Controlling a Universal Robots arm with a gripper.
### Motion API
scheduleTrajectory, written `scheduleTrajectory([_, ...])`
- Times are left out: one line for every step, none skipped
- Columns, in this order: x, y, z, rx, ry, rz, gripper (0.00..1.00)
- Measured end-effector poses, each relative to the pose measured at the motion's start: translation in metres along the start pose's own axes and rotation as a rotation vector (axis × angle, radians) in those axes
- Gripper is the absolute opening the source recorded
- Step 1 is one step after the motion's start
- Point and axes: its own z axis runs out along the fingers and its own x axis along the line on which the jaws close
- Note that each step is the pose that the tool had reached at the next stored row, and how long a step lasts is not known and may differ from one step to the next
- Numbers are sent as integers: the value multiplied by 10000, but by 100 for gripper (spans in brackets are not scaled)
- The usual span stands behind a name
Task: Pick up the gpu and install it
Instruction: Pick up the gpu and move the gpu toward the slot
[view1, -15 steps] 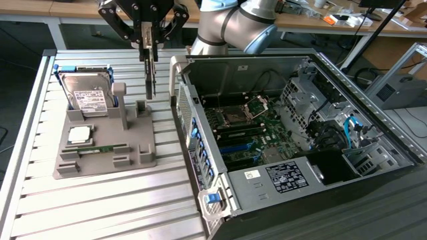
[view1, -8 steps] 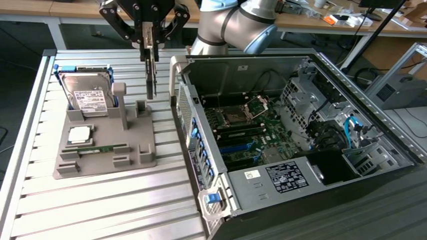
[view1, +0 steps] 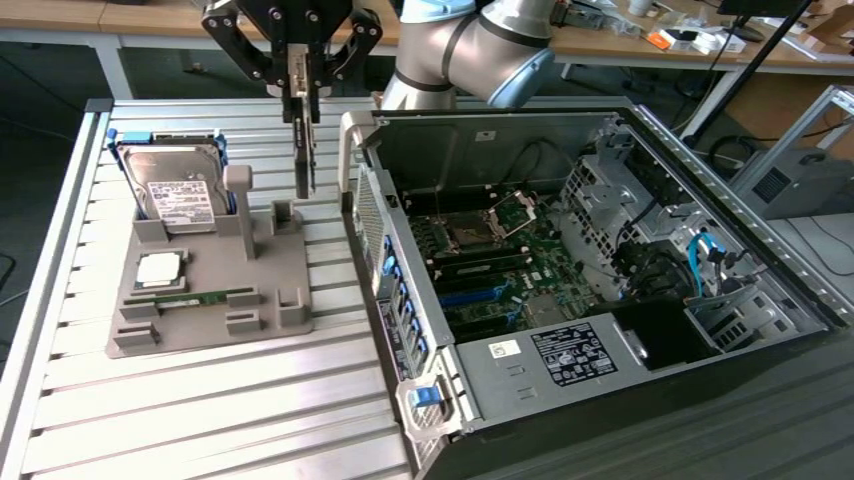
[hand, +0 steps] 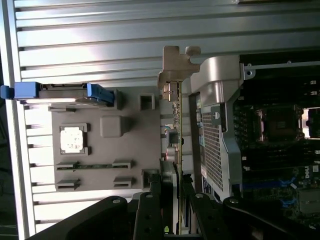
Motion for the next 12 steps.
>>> scheduleTrajectory([-2,0,0,0,0,0,27])
scheduleTrajectory([-4,0,0,0,0,0,27])
scheduleTrajectory([-6,0,0,0,0,0,27])
scheduleTrajectory([-8,1,0,0,0,0,27])
scheduleTrajectory([-10,1,0,0,0,0,27])
scheduleTrajectory([-12,1,0,0,0,0,27])
scheduleTrajectory([-17,1,1,0,0,0,27])
scheduleTrajectory([-24,2,1,0,0,0,27])
scheduleTrajectory([-26,2,1,0,0,0,27])
scheduleTrajectory([-28,2,1,0,0,0,27])
scheduleTrajectory([-30,2,1,0,0,0,27])
scheduleTrajectory([-31,2,1,0,-1,0,27])
